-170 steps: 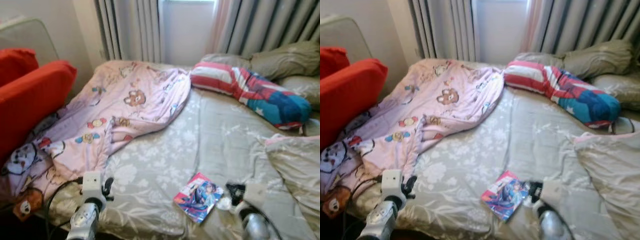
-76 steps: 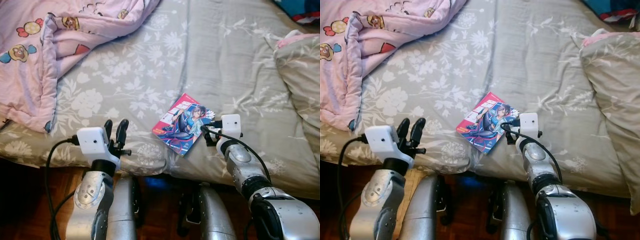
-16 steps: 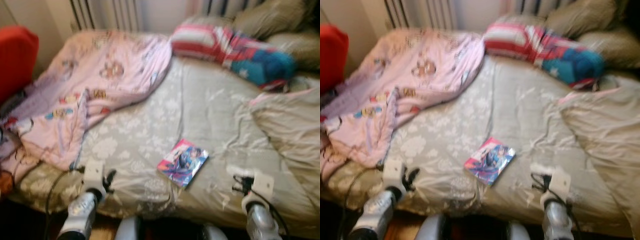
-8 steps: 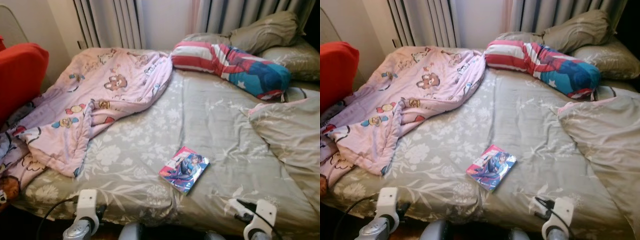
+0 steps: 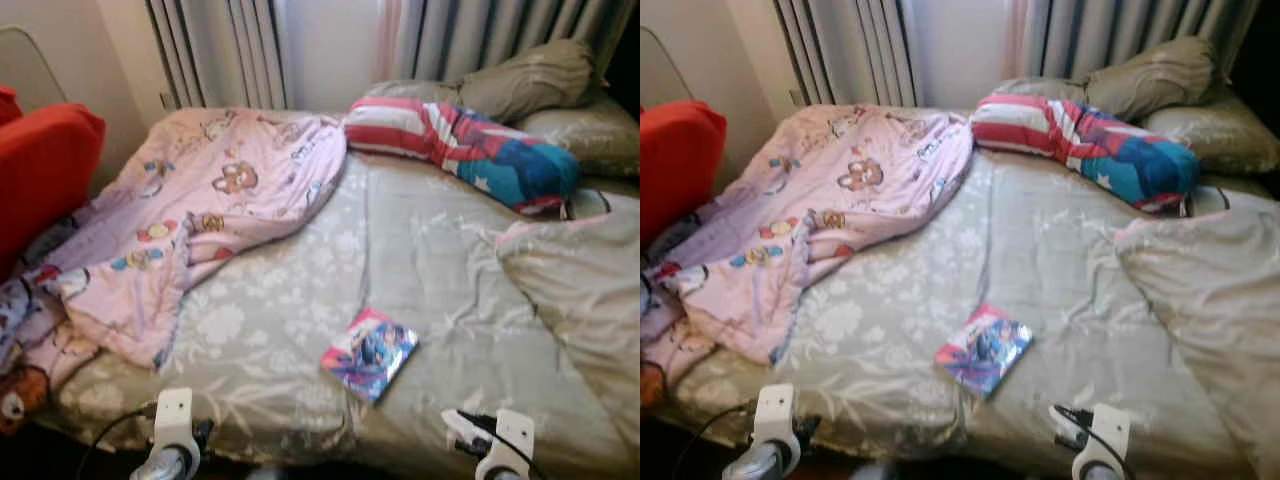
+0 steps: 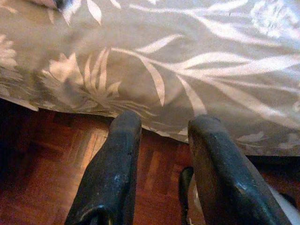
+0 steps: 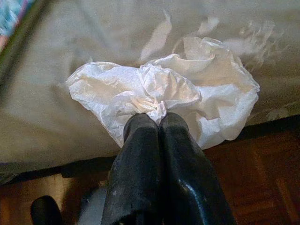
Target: Clean up the room
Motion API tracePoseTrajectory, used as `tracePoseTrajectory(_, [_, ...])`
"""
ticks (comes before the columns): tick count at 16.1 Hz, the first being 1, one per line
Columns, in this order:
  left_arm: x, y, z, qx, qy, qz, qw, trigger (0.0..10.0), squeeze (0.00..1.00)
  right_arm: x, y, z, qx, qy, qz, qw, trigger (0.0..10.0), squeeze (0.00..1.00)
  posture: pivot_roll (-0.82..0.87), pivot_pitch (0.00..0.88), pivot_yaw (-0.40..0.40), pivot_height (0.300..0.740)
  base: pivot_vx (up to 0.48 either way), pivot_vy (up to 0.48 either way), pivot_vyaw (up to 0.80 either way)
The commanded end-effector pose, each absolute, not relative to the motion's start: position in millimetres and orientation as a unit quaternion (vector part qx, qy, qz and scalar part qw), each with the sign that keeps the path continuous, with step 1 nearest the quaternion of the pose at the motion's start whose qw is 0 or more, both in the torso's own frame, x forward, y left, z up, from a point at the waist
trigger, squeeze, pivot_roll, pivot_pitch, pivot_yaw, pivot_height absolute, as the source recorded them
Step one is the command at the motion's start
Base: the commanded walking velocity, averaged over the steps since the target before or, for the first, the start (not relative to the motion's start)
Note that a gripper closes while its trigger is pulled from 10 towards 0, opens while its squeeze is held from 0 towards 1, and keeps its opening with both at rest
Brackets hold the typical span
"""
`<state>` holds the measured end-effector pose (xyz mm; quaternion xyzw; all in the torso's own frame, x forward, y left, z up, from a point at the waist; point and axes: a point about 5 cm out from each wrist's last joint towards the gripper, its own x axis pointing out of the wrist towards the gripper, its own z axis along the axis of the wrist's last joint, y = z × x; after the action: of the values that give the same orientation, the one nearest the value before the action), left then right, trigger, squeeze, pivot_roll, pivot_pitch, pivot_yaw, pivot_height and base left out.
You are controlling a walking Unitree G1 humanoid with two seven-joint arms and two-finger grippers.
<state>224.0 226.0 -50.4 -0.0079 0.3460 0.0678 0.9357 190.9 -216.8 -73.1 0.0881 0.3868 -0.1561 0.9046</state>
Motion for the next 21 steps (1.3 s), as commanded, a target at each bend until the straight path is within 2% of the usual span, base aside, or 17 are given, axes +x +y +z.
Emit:
tracePoseTrajectory(1, [222,227,-51,-0.007,0.348,0.075,0.934,10.0,0.0,190,-215,-74,0.086,0.391,-0.152,0.903,10.0,0.0,0.07,0.0,0.022,0.74,0.0,0.0,0.0])
tracePoseTrajectory(6, [217,223,-56,-0.01,0.357,0.073,0.931,10.0,0.0,183,-218,-77,0.083,0.398,-0.157,0.9,10.0,0.0,0.06,0.0,0.015,0.74,0.0,0.0,0.0])
tracePoseTrajectory(21, [209,218,-61,0.001,0.368,0.054,0.928,10.0,0.0,188,-214,-74,0.088,0.38,-0.163,0.906,10.0,0.0,0.06,0.0,0.026,0.74,0.0,0.0,0.0])
